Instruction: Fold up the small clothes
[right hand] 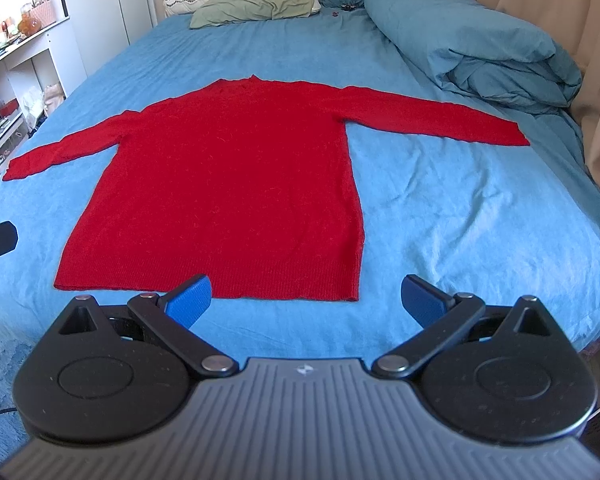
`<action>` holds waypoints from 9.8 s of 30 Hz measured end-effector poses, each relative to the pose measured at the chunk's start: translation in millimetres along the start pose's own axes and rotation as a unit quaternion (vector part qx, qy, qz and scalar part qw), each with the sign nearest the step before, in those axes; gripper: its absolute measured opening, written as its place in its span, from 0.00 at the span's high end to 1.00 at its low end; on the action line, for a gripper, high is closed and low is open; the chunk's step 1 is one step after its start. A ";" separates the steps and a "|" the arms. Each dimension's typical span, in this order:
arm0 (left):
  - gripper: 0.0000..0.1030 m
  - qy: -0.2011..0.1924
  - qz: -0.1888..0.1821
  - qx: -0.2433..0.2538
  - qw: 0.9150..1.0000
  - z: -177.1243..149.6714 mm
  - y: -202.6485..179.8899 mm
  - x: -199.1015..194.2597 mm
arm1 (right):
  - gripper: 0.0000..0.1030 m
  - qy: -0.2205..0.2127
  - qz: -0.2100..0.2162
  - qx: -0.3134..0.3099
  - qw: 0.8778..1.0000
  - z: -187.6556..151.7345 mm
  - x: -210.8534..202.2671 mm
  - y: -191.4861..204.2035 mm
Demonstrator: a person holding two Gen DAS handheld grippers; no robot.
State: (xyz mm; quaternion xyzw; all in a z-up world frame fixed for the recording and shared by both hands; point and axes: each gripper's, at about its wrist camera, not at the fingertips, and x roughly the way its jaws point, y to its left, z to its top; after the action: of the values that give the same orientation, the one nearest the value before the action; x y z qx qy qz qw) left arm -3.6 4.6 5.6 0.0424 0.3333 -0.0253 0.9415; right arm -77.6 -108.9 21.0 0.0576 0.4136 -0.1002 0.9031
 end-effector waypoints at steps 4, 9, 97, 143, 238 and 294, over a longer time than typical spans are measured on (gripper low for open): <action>0.00 -0.006 -0.004 0.000 1.000 8.5 -2.5 -1.3 | 0.00 -0.002 0.003 0.005 1.000 4.2 -1.0 -1.5; 0.00 -0.033 -0.010 -0.002 0.999 36.1 -6.9 2.1 | 0.00 -0.019 0.000 0.035 0.999 28.0 -0.1 -17.9; 0.02 0.168 -0.136 0.001 0.976 199.7 -10.4 489.6 | 0.15 -0.063 0.116 -0.238 0.962 225.3 427.6 94.4; 0.96 0.038 0.028 -0.133 0.990 211.0 51.7 491.3 | 0.03 -0.045 -0.126 -0.082 0.988 233.7 479.8 -35.8; 0.67 0.091 0.106 -0.344 0.929 87.9 438.7 434.4 | 0.00 0.006 0.108 0.003 0.994 209.1 348.8 334.4; 0.28 0.097 -0.076 0.042 0.992 163.3 -2.1 408.4 | 0.00 0.047 0.106 -0.171 0.979 300.4 403.3 61.6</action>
State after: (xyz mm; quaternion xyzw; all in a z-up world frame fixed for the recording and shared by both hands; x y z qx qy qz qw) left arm 415.5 -21.2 -125.4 0.0584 0.4239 -0.1066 0.8975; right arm 414.6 -158.8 -88.1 -0.0494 0.4580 0.0707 0.8848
